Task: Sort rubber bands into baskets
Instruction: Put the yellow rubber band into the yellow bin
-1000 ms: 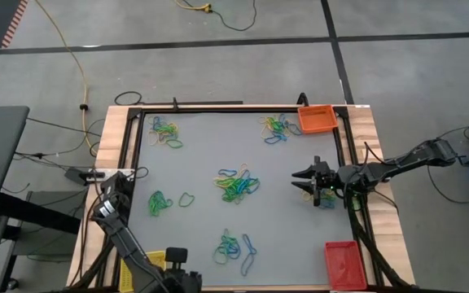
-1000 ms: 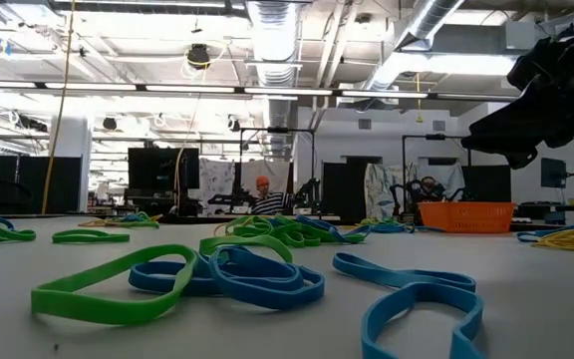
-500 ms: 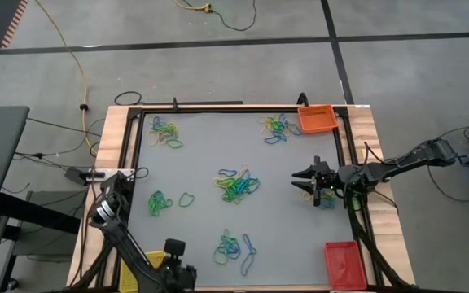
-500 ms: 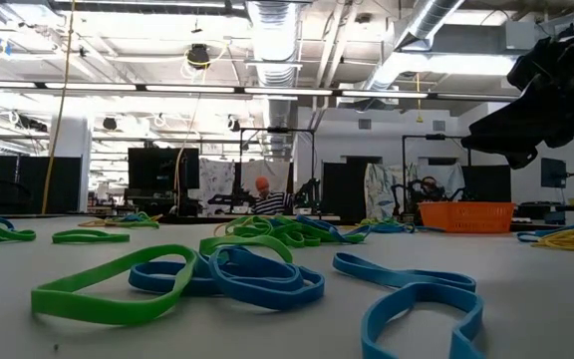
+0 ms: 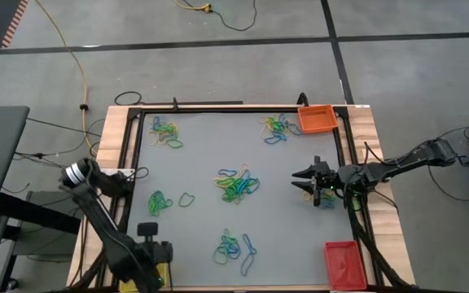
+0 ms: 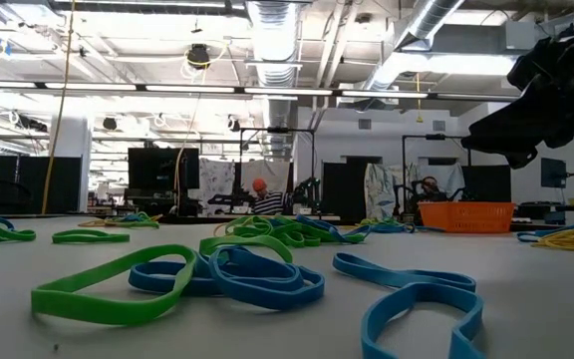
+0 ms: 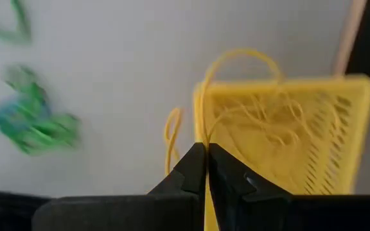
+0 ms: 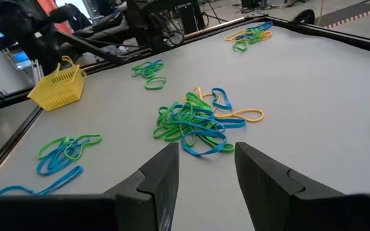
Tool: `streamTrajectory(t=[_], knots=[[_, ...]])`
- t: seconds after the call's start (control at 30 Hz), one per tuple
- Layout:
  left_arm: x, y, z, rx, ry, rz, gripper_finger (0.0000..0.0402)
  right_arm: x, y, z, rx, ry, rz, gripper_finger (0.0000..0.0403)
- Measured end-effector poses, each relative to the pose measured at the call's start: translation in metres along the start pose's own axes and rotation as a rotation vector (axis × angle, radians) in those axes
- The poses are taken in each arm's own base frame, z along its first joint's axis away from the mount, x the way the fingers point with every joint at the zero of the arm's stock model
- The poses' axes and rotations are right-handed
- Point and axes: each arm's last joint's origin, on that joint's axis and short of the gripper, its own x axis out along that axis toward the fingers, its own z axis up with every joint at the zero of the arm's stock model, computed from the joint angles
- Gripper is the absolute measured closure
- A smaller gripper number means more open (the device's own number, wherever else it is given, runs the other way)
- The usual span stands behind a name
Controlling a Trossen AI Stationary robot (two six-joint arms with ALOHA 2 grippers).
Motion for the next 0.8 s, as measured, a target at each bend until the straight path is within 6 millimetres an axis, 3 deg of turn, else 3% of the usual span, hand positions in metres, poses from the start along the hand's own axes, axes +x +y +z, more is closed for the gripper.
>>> streamTrajectory(t=[0.17,0.43,0.8], knots=[[0.011,0.003,-0.020,-0.049,0.008,-0.139,0.0402,0.000,0.000,0.000,-0.001,0.000,-0.002,0.0223],[0.044,0.002,-0.027,-0.111,0.026,-0.242,0.0402,0.000,0.000,0.000,-0.002,-0.002,-0.005,0.0223],[0.042,-0.006,-0.024,-0.170,0.042,-0.342,0.0401,0.000,0.000,0.000,0.006,-0.002,-0.004,0.0223]])
